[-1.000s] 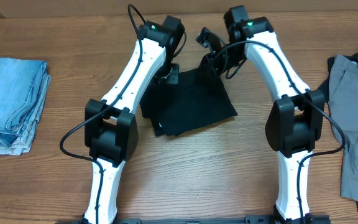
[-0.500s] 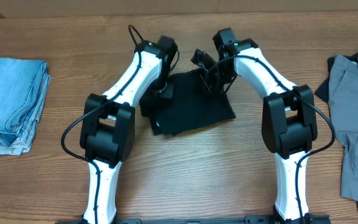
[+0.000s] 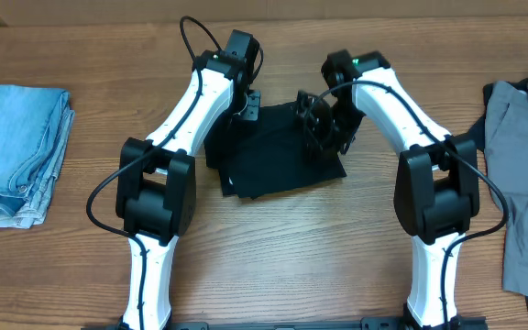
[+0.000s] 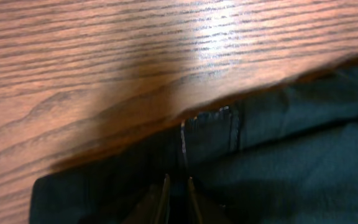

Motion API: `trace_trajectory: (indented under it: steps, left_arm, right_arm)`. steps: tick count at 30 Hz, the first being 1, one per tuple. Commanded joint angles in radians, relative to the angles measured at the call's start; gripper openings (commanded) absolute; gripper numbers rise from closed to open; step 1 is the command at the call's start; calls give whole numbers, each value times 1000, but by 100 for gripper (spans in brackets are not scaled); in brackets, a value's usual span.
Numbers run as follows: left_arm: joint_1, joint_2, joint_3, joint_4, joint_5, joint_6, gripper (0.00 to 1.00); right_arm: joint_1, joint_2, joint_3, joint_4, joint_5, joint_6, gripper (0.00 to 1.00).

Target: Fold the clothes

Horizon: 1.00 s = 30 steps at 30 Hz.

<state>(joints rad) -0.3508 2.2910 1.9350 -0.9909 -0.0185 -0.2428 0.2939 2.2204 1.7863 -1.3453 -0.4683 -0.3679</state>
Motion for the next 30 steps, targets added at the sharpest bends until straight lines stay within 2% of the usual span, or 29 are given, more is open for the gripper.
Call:
trace_trajectory:
  steps: [1, 3, 5, 7, 9, 10, 12, 13, 14, 15, 17, 18, 19, 21, 24, 27, 30]
  left_arm:
    - [5, -2, -34, 29, 8, 12, 14]
    - [5, -2, -27, 39, 8, 35, 10]
    - [5, -3, 79, -24, 8, 38, 4]
    - [6, -3, 272, -132, 8, 38, 5]
    - [7, -3, 472, -239, 7, 37, 10]
    - [16, -3, 557, -299, 8, 16, 17]
    - [49, -3, 638, -414, 20, -64, 40]
    - [65, -3, 638, -446, 43, -76, 60]
    - [88, -2, 636, -478, 92, -76, 76]
    - [124, -2, 623, -507, 175, -67, 97]
    - [183, 0, 613, -544, 367, 11, 100]
    - [207, 0, 602, -564, 454, 51, 100]
    - [229, 0, 580, -584, 488, 64, 100]
    - [246, 1, 500, -585, 490, 67, 100]
    - [245, 6, 315, -538, 563, 150, 100]
    - [253, 6, 121, -423, 562, 182, 100]
    - [250, 6, 11, -324, 560, 192, 100]
  right_arm:
    - [-10, -18, -108, 111, 12, -1, 4]
    - [-10, -19, -120, 140, 3, 2, 4]
    - [-10, -19, -69, 97, -34, 2, 4]
    - [-13, -23, 48, 6, -62, 2, 4]
    - [-24, -27, 178, -95, -55, 37, 4]
    - [-43, -28, 264, -161, -45, 65, 4]
    - [-103, -31, 370, -238, 0, 111, 9]
    - [-140, -32, 393, -252, 49, 141, 11]
    - [-177, -32, 400, -255, 100, 170, 15]
    - [-239, -32, 400, -256, 165, 190, 31]
    - [-351, -32, 400, -250, 208, 190, 63]
    - [-412, -32, 399, -237, 218, 190, 85]
    - [-462, -32, 397, -214, 217, 190, 100]
    - [-555, -32, 393, -166, 217, 195, 100]
    - [-649, -32, 393, -141, 217, 198, 100]
    - [-702, -32, 393, -137, 217, 198, 100]
    - [-717, -32, 393, -133, 218, 197, 100]
